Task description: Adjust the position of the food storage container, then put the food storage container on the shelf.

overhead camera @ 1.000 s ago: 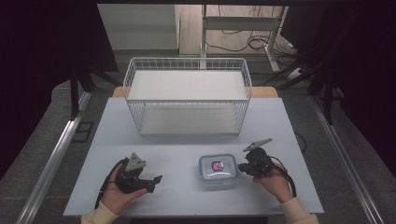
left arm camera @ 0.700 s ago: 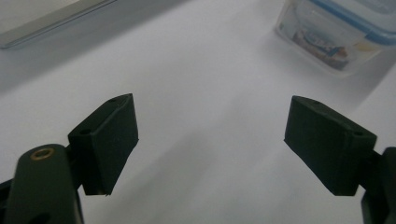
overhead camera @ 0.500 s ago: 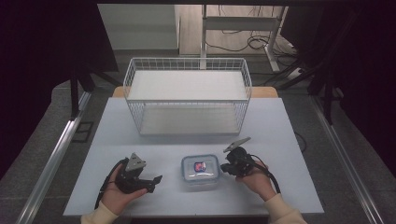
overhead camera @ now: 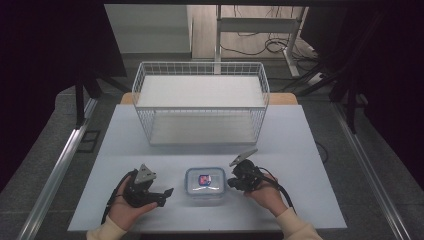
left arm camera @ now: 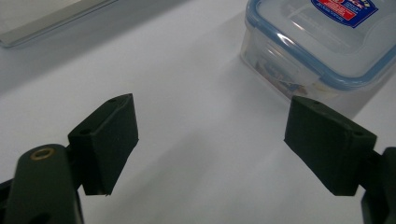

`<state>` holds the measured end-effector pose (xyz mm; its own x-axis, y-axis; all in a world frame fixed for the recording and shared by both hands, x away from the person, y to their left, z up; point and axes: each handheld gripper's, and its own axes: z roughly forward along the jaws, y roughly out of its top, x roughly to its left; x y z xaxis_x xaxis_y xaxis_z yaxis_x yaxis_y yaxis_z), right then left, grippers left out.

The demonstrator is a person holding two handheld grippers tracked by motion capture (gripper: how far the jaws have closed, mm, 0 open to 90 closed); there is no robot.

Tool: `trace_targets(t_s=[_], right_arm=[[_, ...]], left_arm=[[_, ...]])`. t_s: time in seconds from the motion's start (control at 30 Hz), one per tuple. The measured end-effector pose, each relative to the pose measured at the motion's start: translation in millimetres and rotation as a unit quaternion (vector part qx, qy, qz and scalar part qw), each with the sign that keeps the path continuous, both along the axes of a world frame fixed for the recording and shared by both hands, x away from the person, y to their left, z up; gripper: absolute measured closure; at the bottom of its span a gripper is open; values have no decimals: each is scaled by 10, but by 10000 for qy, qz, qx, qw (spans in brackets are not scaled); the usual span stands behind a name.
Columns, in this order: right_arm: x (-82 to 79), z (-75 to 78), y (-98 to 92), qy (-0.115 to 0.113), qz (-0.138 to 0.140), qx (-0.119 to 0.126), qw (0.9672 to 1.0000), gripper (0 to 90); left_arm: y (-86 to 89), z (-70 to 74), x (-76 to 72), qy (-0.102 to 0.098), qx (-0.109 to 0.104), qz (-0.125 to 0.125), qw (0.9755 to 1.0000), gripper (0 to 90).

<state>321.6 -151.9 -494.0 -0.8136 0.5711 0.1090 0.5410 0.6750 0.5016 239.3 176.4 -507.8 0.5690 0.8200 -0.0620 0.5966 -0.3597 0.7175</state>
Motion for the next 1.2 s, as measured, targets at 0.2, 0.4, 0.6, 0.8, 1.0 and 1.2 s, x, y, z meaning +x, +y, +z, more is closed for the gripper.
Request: trace_targets(t_s=[0.2, 0.4, 0.6, 0.8, 1.0, 1.2], right_arm=[[-4, 151, -232, -188, -305, 312, 9989, 897], [-183, 175, -411, -285, -482, 499, 9972, 607], [-205, 209, -499, -191, -930, 909, 9913, 251], [-230, 195, -504, -140, -906, 1045, 9903, 209], [-260, 205, -523, -82, -893, 1190, 9888, 204], [-264, 217, -524, 77, -871, 1449, 9856, 199]], left_arm=[[9, 3, 2, -15, -2, 11, 10000, 174], [19, 4, 9, -18, 3, 15, 10000, 174], [13, -3, 34, -14, 2, 9, 10000, 174], [35, -2, 68, -22, -11, 35, 10000, 175], [18, 6, 67, -40, 2, 5, 10000, 174], [2, 24, 79, -112, -52, 43, 9999, 172]])
